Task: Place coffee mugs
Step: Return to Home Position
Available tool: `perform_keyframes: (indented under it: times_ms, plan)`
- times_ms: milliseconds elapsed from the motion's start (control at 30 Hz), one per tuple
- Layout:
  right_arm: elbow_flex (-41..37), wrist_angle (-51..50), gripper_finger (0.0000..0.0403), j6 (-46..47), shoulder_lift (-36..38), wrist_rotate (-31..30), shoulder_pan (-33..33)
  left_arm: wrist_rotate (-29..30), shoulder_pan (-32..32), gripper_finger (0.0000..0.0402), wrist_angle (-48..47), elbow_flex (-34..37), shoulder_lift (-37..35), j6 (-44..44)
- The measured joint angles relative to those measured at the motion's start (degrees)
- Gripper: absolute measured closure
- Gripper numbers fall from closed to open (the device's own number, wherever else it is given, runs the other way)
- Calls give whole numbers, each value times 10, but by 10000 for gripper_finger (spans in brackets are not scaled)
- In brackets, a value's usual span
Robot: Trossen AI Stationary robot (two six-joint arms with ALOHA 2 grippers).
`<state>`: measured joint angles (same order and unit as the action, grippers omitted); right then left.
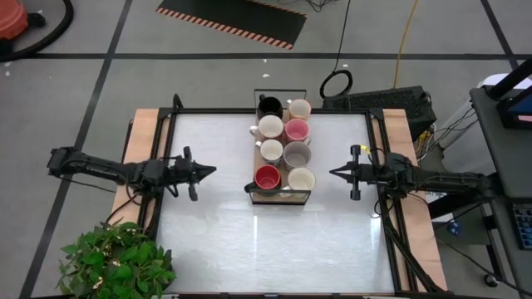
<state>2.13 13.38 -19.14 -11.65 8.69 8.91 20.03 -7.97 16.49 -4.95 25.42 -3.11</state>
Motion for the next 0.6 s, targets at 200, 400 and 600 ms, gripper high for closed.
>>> perform_keyframes:
  times_ms: [200, 400, 600]
  plan:
    - [0, -39, 403, 4, 31, -11, 0, 0, 0, 401, -72, 0, -54, -5]
    - [0, -72, 403, 4, 60, -10, 0, 0, 0, 401, -130, 0, -111, 0]
    - [0, -86, 403, 3, 81, 4, 0, 0, 1, 401, -148, 19, -168, 3]
